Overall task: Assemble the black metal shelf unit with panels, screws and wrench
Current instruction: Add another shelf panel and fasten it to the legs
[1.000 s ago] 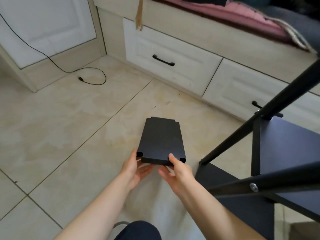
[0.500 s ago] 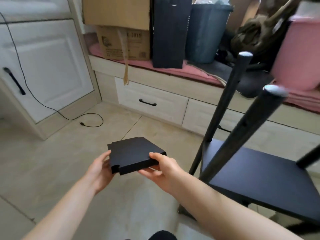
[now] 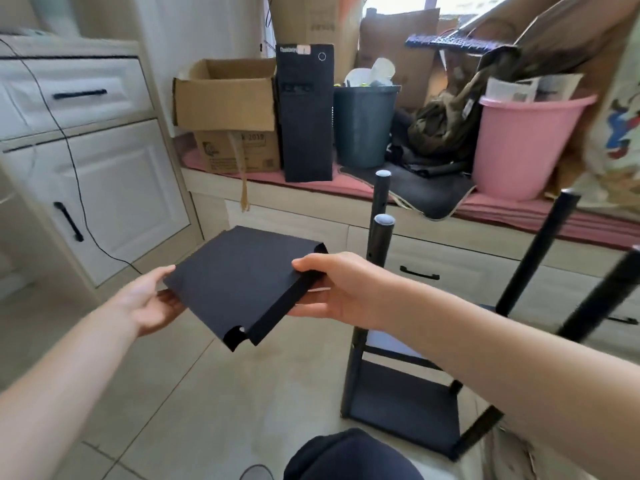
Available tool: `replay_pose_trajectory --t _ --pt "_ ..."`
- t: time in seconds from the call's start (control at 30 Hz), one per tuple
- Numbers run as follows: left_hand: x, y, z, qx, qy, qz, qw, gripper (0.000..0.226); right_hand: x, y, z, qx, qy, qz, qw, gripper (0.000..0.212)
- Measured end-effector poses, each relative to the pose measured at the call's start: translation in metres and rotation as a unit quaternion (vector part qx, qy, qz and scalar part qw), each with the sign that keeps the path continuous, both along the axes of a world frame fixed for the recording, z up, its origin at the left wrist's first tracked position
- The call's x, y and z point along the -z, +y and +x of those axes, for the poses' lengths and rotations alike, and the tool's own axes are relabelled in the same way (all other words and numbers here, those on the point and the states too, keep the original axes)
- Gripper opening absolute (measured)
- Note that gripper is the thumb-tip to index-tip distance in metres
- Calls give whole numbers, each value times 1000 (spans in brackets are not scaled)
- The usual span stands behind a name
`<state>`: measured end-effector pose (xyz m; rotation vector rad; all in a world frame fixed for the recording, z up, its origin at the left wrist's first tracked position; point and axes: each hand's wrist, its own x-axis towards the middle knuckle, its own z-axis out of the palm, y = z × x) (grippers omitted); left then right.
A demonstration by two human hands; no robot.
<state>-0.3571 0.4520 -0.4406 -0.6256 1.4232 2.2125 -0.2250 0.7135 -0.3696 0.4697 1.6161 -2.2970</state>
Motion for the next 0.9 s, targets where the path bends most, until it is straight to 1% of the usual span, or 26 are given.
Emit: replay_pose_trajectory --t 0.1,0.13,0.17,0.2,0.23,0.27,0.3,0.33,0.37,0.53,0.63,0.73,0.8,0.9 --pt "-36 8 11 5 21 9 1000 23 -37 16 22 -11 56 19 998 9" --pt "-48 13 17 15 27 10 999 20 -48 22 29 -12 76 23 997 7" --pt "-58 18 23 37 33 23 999 12 -59 29 34 -12 93 30 995 7" --pt "-66 24 28 43 46 35 997 17 -69 37 39 -10 105 36 994 6" --pt "-74 30 32 49 54 42 996 31 -78 45 43 -5 115 44 992 7" --pt "-80 36 36 54 65 45 995 30 -86 55 46 1 122 54 991 7" --pt "-89 44 40 54 75 48 995 16 -93 65 49 11 128 67 989 7" --pt "-96 52 42 52 78 50 994 11 -99 76 51 22 133 79 988 7" --pt "-101 61 43 50 81 50 994 17 -104 88 54 35 135 88 986 8" --pt "-123 103 48 118 123 36 985 20 -115 155 64 81 106 122 983 15" --pt "-130 132 45 140 174 -26 974 17 -114 192 72 109 65 164 978 15" --pt "-139 166 44 169 210 -65 961 17 -113 221 76 148 42 170 973 27" --pt "-144 187 42 189 215 -73 955 20 -114 238 77 181 40 187 965 29" --pt "-151 217 40 215 217 -78 949 27 -118 262 77 233 41 241 941 25"
